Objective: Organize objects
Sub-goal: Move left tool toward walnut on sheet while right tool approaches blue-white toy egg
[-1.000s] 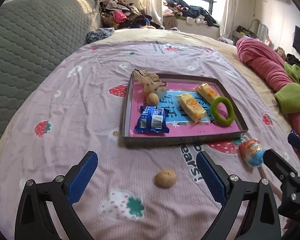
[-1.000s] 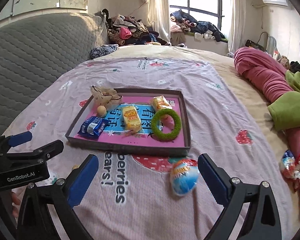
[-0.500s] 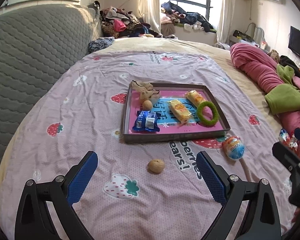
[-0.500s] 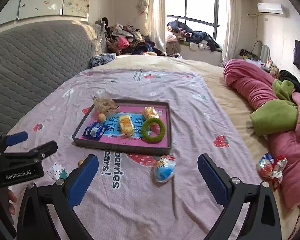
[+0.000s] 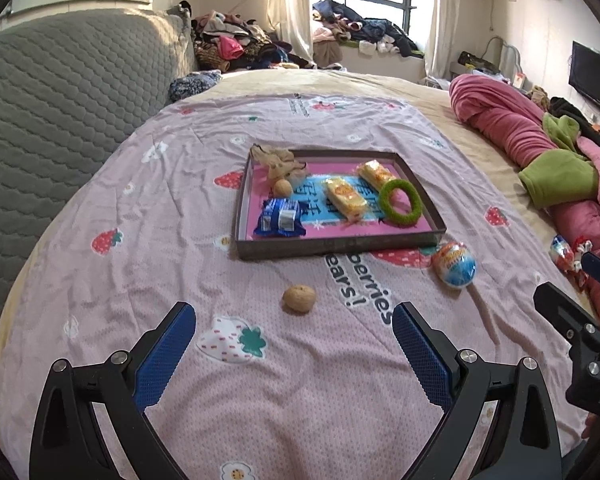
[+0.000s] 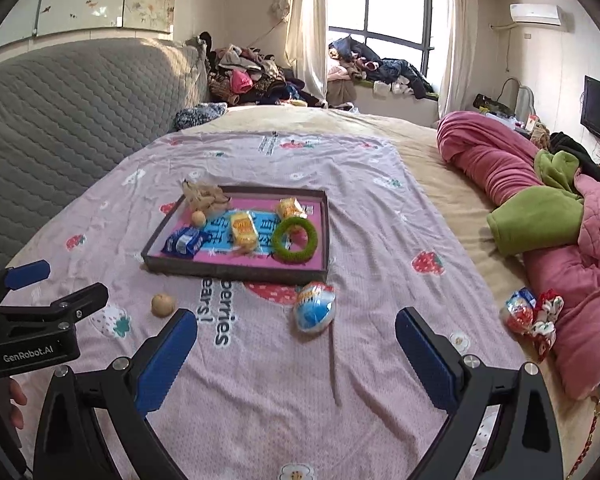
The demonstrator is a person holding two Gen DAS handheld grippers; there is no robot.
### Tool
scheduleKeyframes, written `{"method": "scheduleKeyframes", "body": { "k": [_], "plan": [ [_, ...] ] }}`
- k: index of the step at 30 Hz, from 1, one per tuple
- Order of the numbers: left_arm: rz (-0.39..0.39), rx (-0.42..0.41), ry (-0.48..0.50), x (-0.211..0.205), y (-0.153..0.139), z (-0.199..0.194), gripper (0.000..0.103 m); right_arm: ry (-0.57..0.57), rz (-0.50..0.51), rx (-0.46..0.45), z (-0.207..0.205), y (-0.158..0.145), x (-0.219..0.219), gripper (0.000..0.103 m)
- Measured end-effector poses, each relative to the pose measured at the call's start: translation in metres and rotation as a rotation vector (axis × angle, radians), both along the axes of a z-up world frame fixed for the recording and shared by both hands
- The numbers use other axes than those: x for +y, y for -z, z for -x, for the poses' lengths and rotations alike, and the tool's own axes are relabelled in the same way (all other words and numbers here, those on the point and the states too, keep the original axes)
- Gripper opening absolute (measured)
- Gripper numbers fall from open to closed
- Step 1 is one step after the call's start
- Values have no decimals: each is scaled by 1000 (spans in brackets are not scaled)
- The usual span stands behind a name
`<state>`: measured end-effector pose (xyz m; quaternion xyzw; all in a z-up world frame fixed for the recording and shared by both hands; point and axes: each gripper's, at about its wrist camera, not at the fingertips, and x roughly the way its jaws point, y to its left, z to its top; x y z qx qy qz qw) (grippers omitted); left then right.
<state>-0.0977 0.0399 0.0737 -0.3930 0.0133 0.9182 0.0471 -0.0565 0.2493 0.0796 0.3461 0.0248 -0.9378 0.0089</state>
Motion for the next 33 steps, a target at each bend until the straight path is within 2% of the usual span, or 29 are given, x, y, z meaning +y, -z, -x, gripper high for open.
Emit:
{"method": "scheduleKeyframes", "body": {
  "k": [20,33],
  "plan": [
    [2,-75,13,-3,44,-7,99,-20,-7,-63,-1,36,-10,100],
    [-9,-114,20,4,76,30,99,0,-12,-99,28,63,-3,100]
  ]
}}
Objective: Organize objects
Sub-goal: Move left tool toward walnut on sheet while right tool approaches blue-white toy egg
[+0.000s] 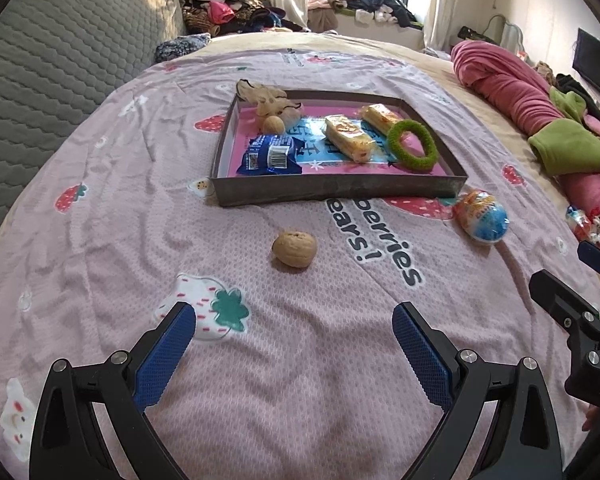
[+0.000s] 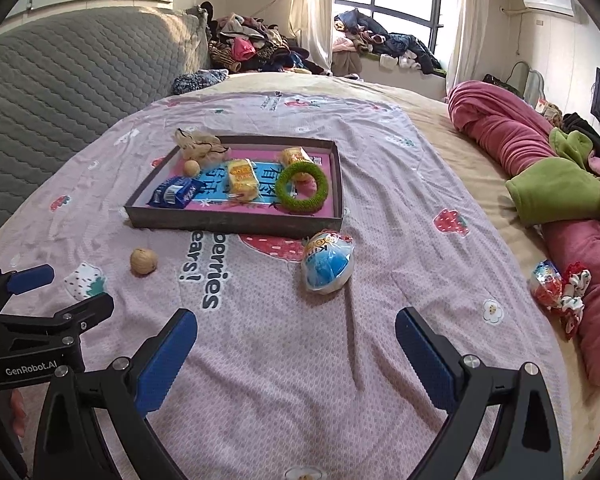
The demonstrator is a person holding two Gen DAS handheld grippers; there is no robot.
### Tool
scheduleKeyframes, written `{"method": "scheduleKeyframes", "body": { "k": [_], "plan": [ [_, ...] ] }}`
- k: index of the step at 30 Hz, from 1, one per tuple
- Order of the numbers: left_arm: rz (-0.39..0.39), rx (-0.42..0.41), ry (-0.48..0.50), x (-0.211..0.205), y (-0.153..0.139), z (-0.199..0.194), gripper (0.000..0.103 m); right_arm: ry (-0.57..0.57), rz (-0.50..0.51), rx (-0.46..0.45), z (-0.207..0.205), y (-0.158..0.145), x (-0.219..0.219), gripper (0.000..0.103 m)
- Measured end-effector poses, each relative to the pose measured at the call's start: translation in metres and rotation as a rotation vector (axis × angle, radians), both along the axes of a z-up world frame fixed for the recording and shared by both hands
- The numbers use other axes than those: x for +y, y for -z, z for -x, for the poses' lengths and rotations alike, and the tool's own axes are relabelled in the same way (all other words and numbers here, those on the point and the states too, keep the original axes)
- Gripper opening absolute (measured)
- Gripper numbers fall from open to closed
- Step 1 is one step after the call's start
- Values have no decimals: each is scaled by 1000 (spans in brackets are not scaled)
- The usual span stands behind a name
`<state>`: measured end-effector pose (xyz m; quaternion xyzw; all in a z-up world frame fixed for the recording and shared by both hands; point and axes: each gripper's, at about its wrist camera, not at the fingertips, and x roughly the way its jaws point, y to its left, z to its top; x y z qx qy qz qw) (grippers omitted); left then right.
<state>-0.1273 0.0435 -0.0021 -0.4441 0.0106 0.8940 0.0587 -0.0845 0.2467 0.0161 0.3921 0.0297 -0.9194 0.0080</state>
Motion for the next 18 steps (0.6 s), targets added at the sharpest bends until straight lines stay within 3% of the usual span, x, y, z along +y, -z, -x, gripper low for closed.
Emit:
{"method": "scheduleKeyframes", "body": {
  "k": [18],
  "plan": [
    [-42,-40,1,-3,41,59,95,-3,1,-46,64,47,5,100]
  ]
}}
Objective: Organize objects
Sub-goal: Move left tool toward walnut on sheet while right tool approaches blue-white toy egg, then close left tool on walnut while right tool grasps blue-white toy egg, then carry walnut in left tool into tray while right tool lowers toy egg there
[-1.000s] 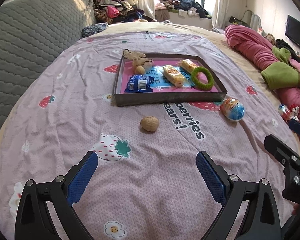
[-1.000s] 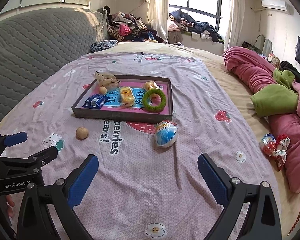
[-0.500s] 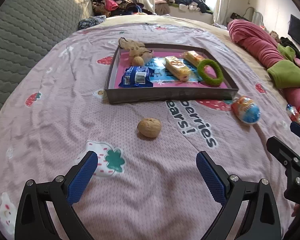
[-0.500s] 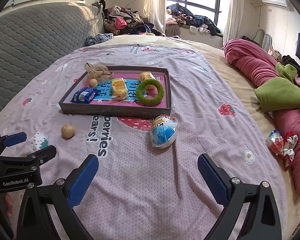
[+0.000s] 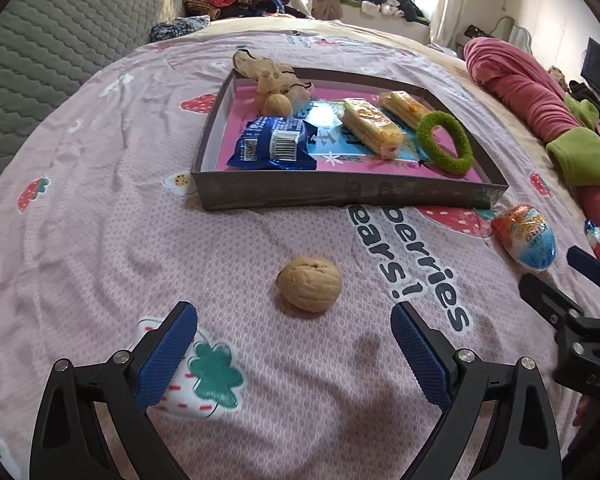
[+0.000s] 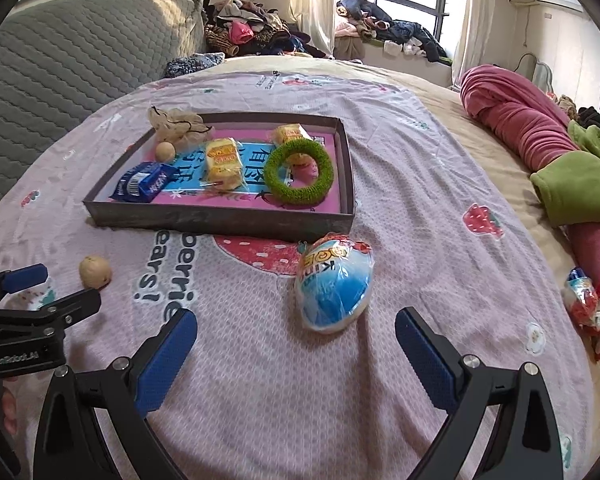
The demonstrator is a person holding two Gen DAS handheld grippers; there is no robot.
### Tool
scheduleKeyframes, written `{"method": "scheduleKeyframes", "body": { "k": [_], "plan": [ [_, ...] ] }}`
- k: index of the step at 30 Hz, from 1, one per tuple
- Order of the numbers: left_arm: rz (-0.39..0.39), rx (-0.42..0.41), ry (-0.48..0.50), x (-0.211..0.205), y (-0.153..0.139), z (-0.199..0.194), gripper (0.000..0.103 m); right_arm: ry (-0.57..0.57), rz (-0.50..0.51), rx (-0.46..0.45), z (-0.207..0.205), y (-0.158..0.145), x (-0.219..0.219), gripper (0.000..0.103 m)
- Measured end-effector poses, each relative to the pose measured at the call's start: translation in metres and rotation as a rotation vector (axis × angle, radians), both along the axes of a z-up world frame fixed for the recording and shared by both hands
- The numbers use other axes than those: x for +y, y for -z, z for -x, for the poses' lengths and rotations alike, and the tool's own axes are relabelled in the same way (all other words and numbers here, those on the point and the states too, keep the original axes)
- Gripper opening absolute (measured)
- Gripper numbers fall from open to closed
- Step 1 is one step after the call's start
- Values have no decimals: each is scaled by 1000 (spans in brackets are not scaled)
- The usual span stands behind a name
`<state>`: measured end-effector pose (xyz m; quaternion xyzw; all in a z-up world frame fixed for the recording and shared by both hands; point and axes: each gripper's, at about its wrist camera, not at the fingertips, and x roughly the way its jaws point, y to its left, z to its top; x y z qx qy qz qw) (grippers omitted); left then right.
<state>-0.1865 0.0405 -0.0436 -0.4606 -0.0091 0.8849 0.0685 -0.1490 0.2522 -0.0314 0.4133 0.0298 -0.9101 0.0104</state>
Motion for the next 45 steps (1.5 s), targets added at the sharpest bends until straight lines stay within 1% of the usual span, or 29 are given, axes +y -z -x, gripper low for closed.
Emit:
{"method": "scheduleKeyframes", "body": {
  "k": [3,5,7,9,10,11,13,16,17,18,19,25,33,40,45],
  "plan": [
    [-6,-7,14,3,4,5,86,9,24,-6,9,7,3,99],
    [-13,-16,20,5,8,9,70,15,41,-9,15,10,5,95],
    [-13,-21,17,5,10,11,66,22,45,-13,22,13,7,93],
    [-13,-19,20,6,11,13,66,27,44,-23,28,16,7,90],
    [-16,-17,21,6,11,13,63,32,40,-25,31,17,8,87],
    [-19,-14,22,6,11,14,59,33,38,-22,34,17,8,82],
    [-14,-14,26,8,12,14,53,41,36,-24,38,19,10,74],
    [-10,-12,31,9,13,15,52,49,41,-37,43,22,14,62],
    [-11,-11,33,9,13,15,49,50,51,-42,44,24,16,54],
    [-13,-11,35,10,13,15,45,50,57,-46,45,25,17,51],
    [-16,-9,36,10,13,16,37,49,61,-45,45,26,18,51],
    [-36,-10,43,7,12,17,37,32,83,-18,41,21,18,51],
    [-46,-10,52,10,8,19,37,0,99,22,35,1,11,50],
    [-47,17,53,10,-8,26,37,-22,102,55,40,-19,4,51],
    [-40,51,62,13,-27,38,37,-39,102,78,49,-31,-1,51]
  ]
}}
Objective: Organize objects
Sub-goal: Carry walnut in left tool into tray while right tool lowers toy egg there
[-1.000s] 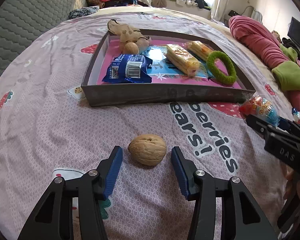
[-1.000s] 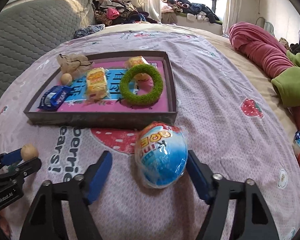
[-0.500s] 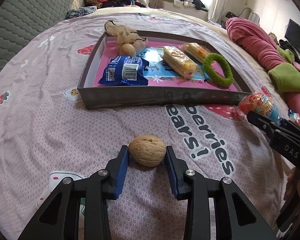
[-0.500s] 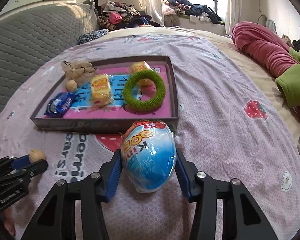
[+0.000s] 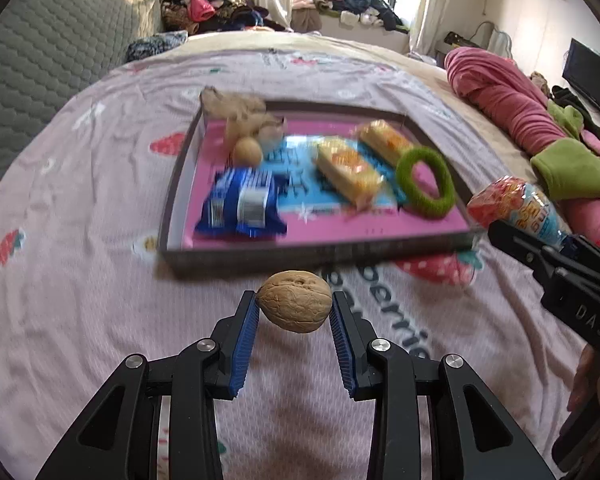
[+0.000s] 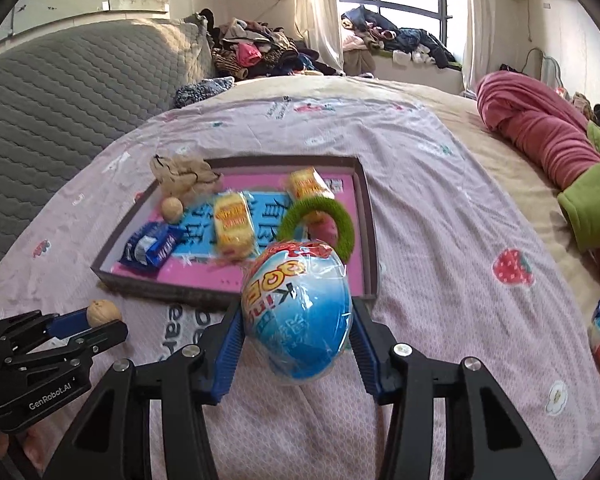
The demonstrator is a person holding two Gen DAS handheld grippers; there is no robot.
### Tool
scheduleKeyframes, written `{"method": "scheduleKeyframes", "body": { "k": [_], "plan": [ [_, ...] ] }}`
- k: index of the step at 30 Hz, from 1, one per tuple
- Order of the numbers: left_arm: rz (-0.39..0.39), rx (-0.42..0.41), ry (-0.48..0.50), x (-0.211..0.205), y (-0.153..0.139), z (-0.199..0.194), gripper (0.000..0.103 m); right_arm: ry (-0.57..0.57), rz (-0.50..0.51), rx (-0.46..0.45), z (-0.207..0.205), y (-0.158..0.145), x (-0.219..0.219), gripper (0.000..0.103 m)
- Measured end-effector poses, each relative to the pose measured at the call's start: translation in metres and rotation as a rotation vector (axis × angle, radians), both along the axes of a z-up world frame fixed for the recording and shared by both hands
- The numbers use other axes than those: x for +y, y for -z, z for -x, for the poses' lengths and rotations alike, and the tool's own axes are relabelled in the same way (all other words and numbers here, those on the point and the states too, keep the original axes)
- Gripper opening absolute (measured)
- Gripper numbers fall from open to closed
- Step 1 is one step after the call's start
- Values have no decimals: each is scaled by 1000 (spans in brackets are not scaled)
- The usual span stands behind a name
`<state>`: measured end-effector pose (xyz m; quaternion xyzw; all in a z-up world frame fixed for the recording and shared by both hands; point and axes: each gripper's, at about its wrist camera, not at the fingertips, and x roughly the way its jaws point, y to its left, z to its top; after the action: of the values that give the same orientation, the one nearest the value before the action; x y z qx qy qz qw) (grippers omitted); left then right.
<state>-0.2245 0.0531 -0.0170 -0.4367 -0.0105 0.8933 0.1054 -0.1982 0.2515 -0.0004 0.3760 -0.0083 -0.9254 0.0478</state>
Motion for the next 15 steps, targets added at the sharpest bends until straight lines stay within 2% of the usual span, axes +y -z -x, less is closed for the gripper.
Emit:
{"method": "scheduleKeyframes", "body": {
  "k": [7,15],
  "plan": [
    [1,62,0,7,-27,23,37,-15,6,40,20,-16,-5,51],
    [-5,99,-9,15,-40,56,37,-30,13,83,45,-29,-9,50]
  ]
}}
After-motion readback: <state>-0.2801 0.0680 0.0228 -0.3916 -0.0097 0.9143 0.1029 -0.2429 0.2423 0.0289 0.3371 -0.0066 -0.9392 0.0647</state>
